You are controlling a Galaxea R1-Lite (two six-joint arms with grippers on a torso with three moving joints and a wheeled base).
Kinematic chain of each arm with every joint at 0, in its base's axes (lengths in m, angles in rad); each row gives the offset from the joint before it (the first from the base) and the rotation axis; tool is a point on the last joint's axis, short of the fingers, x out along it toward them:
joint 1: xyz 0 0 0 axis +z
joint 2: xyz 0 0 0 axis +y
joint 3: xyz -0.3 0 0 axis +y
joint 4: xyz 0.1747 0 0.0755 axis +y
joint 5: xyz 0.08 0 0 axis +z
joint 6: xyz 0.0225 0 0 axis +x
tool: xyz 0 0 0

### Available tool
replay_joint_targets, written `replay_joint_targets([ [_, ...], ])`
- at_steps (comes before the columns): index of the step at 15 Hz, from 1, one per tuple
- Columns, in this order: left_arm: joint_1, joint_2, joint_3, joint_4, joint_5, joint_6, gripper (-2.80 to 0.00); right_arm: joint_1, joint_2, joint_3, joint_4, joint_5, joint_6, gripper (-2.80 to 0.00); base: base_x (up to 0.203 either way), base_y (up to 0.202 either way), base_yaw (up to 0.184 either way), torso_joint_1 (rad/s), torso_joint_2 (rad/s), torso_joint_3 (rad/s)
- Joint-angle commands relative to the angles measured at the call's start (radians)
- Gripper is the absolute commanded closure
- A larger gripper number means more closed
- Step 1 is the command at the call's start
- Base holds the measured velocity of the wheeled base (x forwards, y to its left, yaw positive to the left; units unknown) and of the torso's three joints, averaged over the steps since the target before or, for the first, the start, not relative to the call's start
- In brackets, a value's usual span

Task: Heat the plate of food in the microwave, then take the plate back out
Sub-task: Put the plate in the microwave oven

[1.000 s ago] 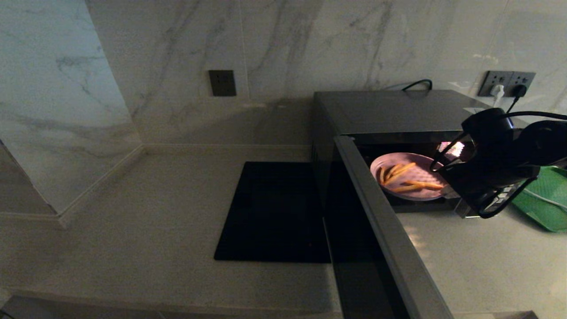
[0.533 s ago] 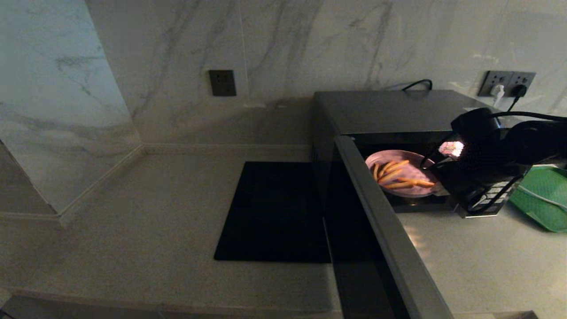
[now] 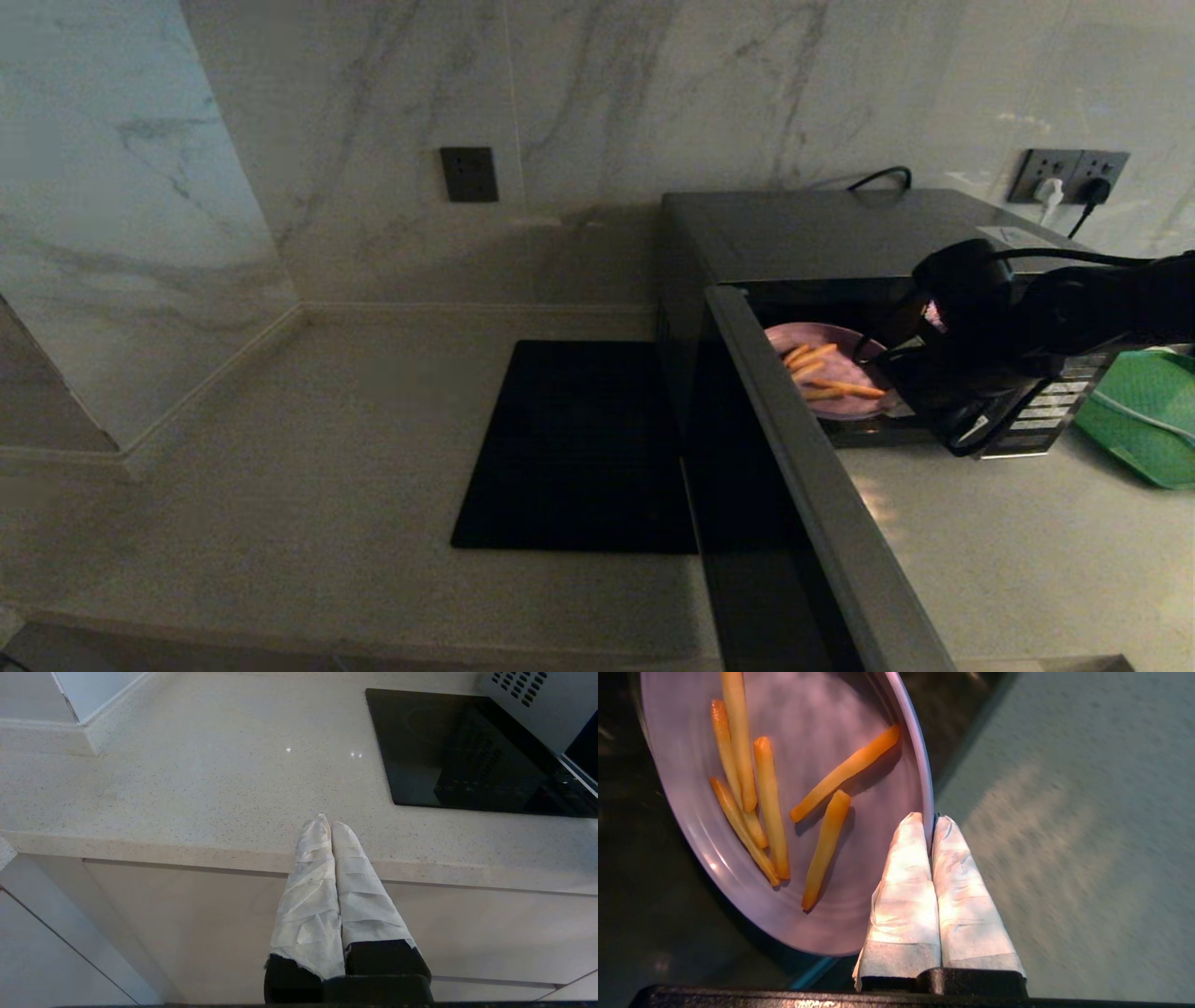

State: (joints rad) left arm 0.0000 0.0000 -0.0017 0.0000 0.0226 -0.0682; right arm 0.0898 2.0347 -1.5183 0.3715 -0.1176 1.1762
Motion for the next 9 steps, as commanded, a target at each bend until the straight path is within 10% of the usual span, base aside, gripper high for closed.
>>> replay_joint_targets([
  [1,0.0,0.0,0.0,0.0,0.0,-0.001,0.0,-0.001,0.024,0.0,-0.013,-0.002,0.006,0.0,0.0,0.0,0.0,0.0,0.0,0.0],
  [9,0.0,0.0,0.0,0.0,0.0,-0.001,0.0,0.001,0.078,0.007,-0.057,-0.016,0.005,0.0,0.0,0.0,0.0,0.0,0.0,0.0],
])
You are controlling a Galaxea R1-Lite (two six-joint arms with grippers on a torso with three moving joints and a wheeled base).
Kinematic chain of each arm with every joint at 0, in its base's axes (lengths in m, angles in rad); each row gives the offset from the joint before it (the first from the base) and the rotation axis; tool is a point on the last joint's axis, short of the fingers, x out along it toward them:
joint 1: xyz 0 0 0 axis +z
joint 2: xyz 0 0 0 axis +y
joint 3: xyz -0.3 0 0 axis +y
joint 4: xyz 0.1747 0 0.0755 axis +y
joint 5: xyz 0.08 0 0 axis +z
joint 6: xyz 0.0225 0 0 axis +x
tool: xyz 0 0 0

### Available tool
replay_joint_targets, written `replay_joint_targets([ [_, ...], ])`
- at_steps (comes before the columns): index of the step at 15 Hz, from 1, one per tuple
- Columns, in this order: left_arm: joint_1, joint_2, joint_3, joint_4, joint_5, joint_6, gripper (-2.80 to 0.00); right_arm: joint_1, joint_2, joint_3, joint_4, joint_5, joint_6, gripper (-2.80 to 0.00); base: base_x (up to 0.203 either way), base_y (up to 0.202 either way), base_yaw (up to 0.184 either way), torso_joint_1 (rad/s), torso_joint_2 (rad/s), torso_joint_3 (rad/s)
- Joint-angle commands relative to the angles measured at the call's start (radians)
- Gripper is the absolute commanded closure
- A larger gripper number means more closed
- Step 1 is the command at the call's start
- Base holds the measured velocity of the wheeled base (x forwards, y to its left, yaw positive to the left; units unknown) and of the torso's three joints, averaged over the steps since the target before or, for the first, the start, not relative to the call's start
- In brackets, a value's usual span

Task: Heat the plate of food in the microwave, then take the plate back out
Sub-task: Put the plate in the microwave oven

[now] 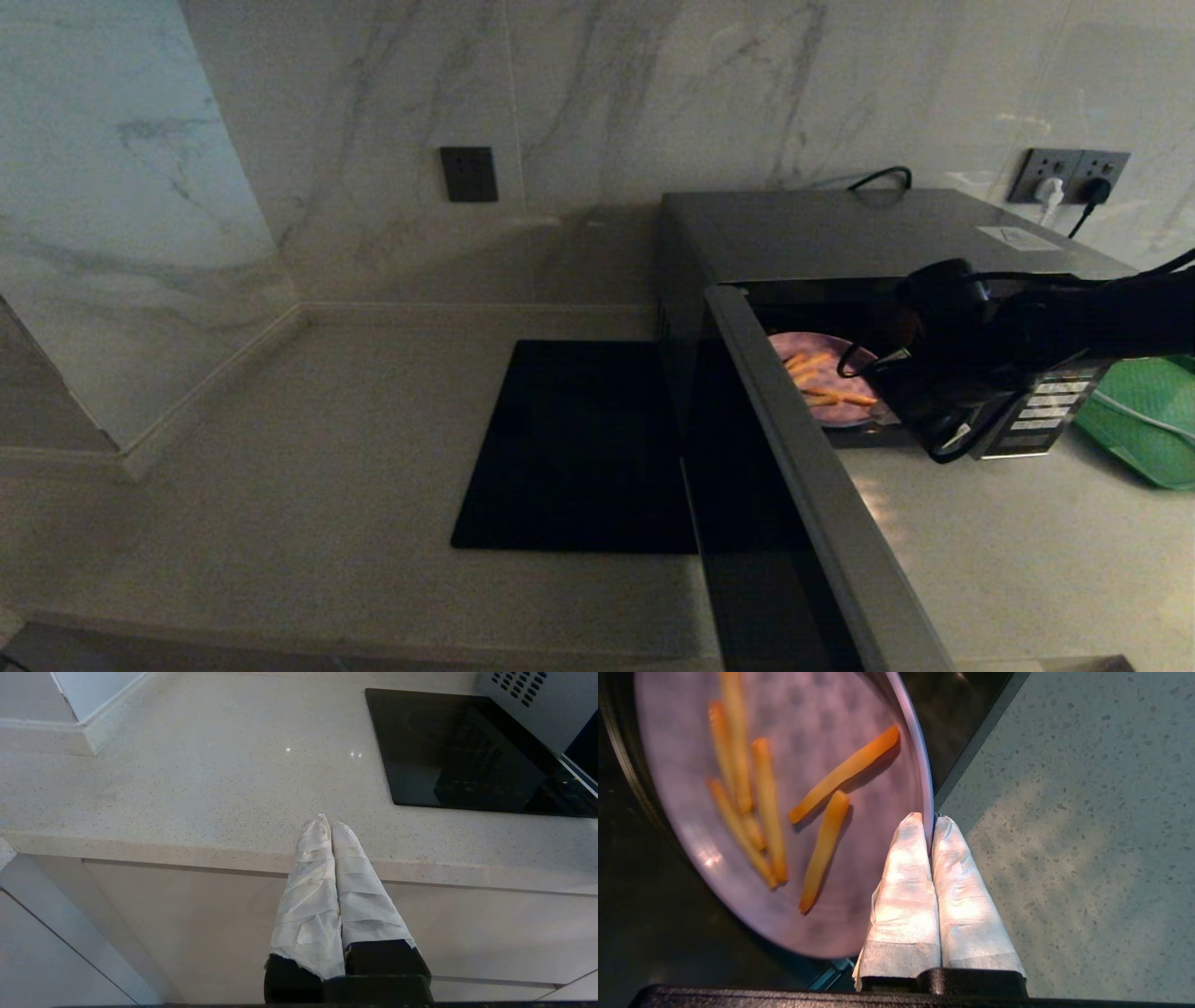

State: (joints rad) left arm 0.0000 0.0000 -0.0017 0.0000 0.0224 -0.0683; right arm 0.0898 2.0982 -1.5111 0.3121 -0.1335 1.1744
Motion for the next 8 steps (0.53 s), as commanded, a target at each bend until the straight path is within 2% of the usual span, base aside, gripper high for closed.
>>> replay_joint_targets([
  [1,0.0,0.0,0.0,0.0,0.001,-0.001,0.0,0.0,0.021,-0.003,0.001,0.0,0.007,0.0,0.0,0.0,0.0,0.0,0.0,0.0],
  [8,0.0,0.0,0.0,0.0,0.001,-0.001,0.0,-0.001,0.04,-0.009,-0.019,-0.001,0.005,0.0,0.0,0.0,0.0,0.0,0.0,0.0],
])
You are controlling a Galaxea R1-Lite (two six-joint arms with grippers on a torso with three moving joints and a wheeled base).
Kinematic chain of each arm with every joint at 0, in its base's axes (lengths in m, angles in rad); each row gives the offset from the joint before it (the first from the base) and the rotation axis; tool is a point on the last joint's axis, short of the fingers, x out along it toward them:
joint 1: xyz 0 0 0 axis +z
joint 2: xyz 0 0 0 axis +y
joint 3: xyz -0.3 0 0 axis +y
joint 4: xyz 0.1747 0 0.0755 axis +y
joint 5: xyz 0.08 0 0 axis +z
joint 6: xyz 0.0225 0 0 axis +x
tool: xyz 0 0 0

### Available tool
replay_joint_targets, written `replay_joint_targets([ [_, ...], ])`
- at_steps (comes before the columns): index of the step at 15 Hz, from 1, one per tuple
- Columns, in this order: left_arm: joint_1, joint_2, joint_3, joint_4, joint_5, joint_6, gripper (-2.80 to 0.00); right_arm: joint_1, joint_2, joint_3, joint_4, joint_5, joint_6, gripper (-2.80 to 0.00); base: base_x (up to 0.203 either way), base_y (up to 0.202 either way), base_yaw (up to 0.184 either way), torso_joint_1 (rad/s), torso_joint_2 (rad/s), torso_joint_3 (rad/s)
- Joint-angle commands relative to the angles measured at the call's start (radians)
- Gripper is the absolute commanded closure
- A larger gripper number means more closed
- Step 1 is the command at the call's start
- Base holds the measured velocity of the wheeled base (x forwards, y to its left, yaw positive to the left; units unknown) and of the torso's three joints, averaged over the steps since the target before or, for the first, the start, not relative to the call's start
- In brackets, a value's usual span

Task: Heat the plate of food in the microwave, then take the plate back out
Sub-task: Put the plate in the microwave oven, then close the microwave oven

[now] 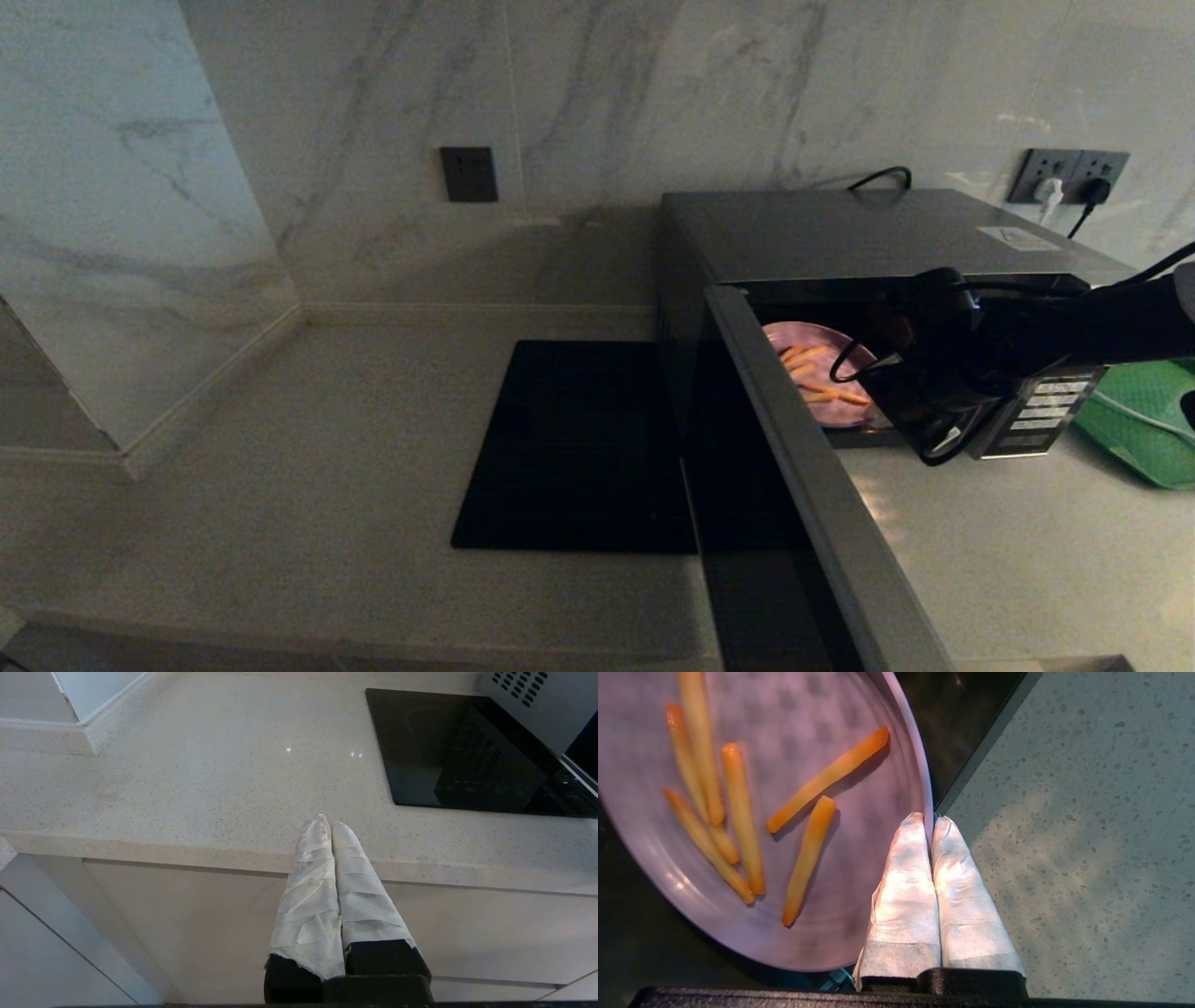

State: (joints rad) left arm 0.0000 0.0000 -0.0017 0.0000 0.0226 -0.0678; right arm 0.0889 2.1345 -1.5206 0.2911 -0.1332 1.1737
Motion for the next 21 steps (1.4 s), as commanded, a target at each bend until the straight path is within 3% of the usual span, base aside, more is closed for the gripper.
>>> replay_joint_targets([
  [1,0.0,0.0,0.0,0.0,0.0,-0.001,0.0,0.0,0.005,0.002,0.002,-0.002,0.006,0.0,0.0,0.0,0.0,0.0,0.0,0.0],
  [3,0.0,0.0,0.0,0.0,0.0,-0.001,0.0,0.0,0.004,-0.001,0.002,-0.003,0.003,0.0,0.0,0.0,0.0,0.0,0.0,0.0],
  [4,0.0,0.002,0.0,0.0,0.0,-0.001,0.0,0.0,0.004,-0.003,0.002,-0.004,0.003,-2.8,0.0,0.0,0.0,0.0,0.0,0.0],
  [17,0.0,0.0,0.0,0.0,0.0,-0.001,0.0,-0.016,-0.134,0.007,0.019,-0.017,0.001,-2.8,0.0,0.0,0.0,0.0,0.0,0.0],
  [21,0.0,0.0,0.0,0.0,0.0,-0.001,0.0,-0.017,-0.212,0.084,0.04,-0.087,-0.02,-2.8,0.0,0.0,0.0,0.0,0.0,0.0],
])
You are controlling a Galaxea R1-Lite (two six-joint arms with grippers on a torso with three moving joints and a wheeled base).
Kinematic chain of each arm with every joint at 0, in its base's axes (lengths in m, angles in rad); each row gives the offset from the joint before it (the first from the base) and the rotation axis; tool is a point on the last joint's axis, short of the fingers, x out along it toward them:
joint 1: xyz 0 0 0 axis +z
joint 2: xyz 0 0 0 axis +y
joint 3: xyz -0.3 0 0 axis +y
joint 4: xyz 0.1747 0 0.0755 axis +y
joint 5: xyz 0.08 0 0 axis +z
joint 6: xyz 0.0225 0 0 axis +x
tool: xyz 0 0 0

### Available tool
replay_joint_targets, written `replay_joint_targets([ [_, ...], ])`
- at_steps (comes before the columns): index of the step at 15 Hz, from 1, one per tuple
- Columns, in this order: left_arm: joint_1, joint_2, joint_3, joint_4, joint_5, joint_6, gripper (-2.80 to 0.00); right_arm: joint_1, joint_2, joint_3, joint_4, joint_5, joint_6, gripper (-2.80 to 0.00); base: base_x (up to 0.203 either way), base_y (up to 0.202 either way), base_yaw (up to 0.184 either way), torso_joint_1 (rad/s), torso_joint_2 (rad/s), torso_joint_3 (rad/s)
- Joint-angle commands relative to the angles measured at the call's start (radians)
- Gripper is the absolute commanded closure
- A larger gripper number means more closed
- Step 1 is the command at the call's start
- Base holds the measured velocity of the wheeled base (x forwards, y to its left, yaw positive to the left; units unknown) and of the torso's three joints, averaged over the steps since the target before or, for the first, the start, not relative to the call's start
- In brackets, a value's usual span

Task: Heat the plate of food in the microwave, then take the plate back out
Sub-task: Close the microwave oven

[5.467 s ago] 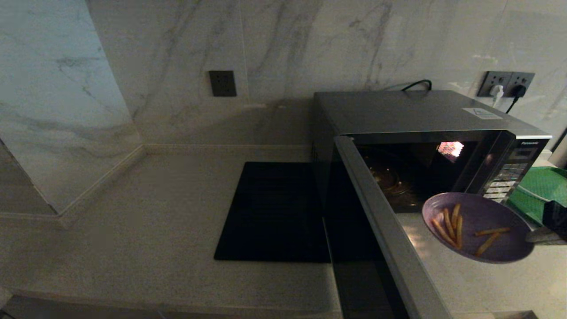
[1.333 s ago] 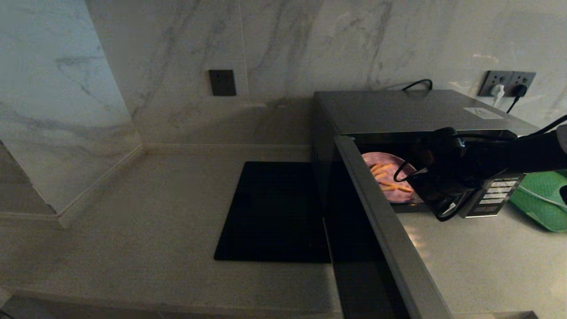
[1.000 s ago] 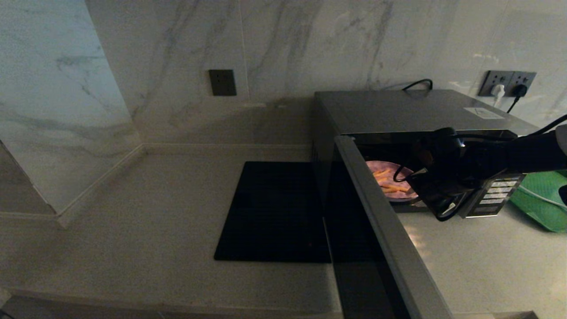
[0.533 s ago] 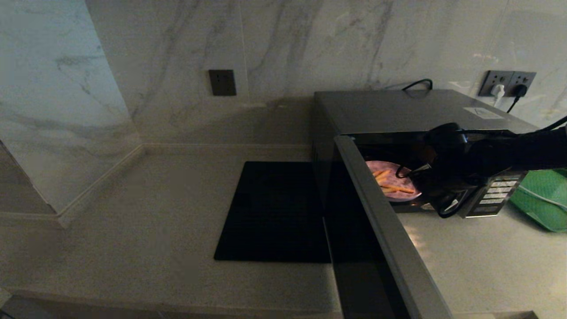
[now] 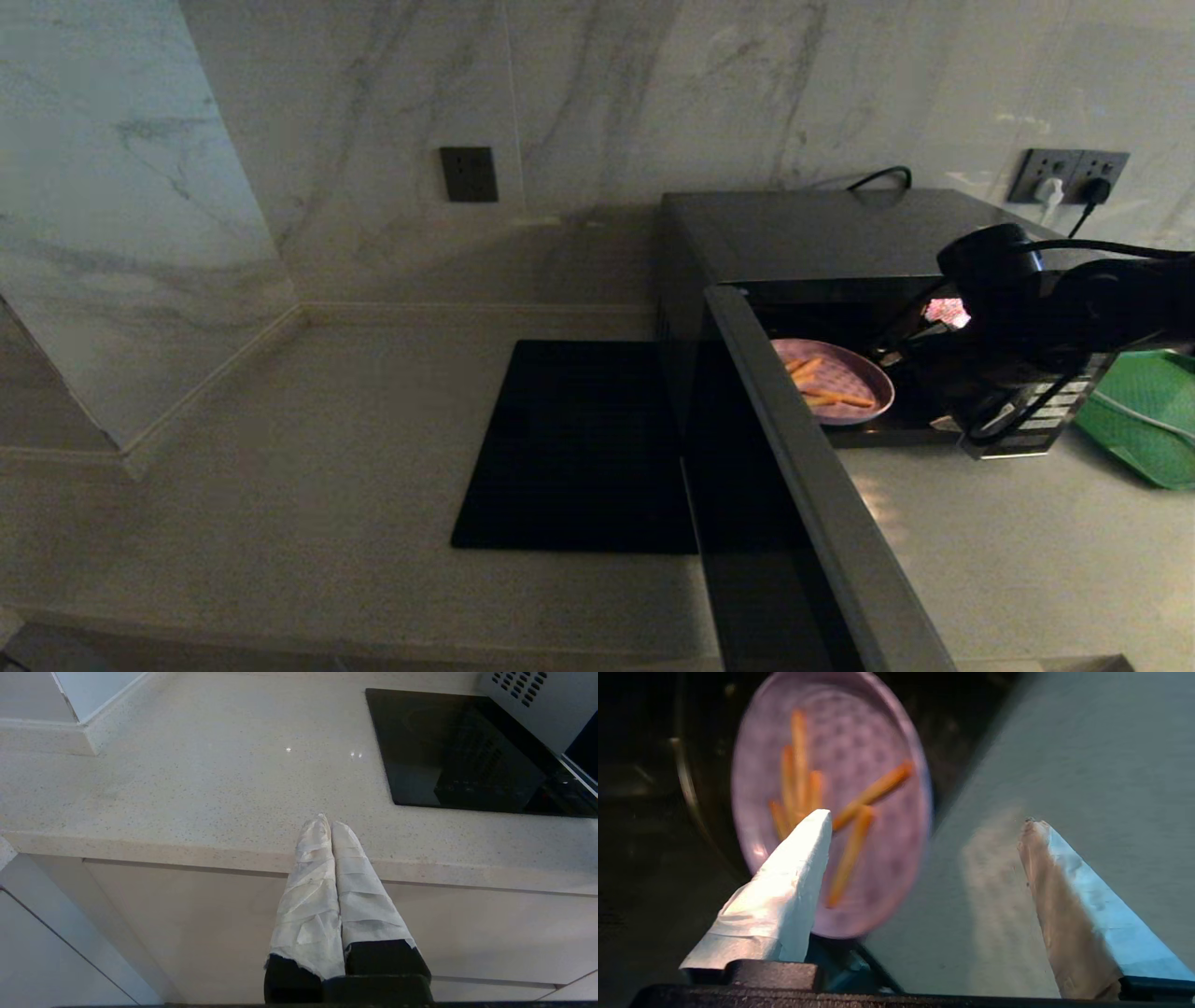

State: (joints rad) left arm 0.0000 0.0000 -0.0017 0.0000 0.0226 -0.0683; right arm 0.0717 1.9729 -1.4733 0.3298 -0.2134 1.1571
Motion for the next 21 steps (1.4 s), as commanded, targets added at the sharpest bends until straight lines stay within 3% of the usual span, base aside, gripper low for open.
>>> replay_joint_targets([
  [1,0.0,0.0,0.0,0.0,0.0,0.001,0.0,-0.001,-0.08,0.072,0.001,-0.013,-0.019,-2.8,0.0,0.0,0.0,0.0,0.0,0.0],
  [3,0.0,0.0,0.0,0.0,0.0,-0.001,0.0,-0.004,-0.143,0.143,0.001,-0.046,-0.038,-2.8,0.0,0.0,0.0,0.0,0.0,0.0],
  [4,0.0,0.0,0.0,0.0,0.0,-0.001,0.0,-0.005,-0.18,0.183,0.001,-0.069,-0.053,0.0,0.0,0.0,0.0,0.0,0.0,0.0],
  [8,0.0,0.0,0.0,0.0,0.0,-0.001,0.0,-0.006,-0.35,0.322,0.0,-0.152,-0.148,0.0,0.0,0.0,0.0,0.0,0.0,0.0],
  [12,0.0,0.0,0.0,0.0,0.0,-0.001,0.0,-0.031,-0.557,0.314,0.111,-0.186,-0.221,0.0,0.0,0.0,0.0,0.0,0.0,0.0],
  [17,0.0,0.0,0.0,0.0,0.0,-0.001,0.0,-0.015,-0.68,-0.009,0.532,-0.176,-0.305,0.0,0.0,0.0,0.0,0.0,0.0,0.0],
  [19,0.0,0.0,0.0,0.0,0.0,-0.001,0.0,0.038,-0.685,-0.173,0.695,-0.172,-0.321,0.0,0.0,0.0,0.0,0.0,0.0,0.0],
  [21,0.0,0.0,0.0,0.0,0.0,-0.001,0.0,0.143,-0.669,-0.335,0.879,-0.169,-0.326,0.0,0.0,0.0,0.0,0.0,0.0,0.0],
])
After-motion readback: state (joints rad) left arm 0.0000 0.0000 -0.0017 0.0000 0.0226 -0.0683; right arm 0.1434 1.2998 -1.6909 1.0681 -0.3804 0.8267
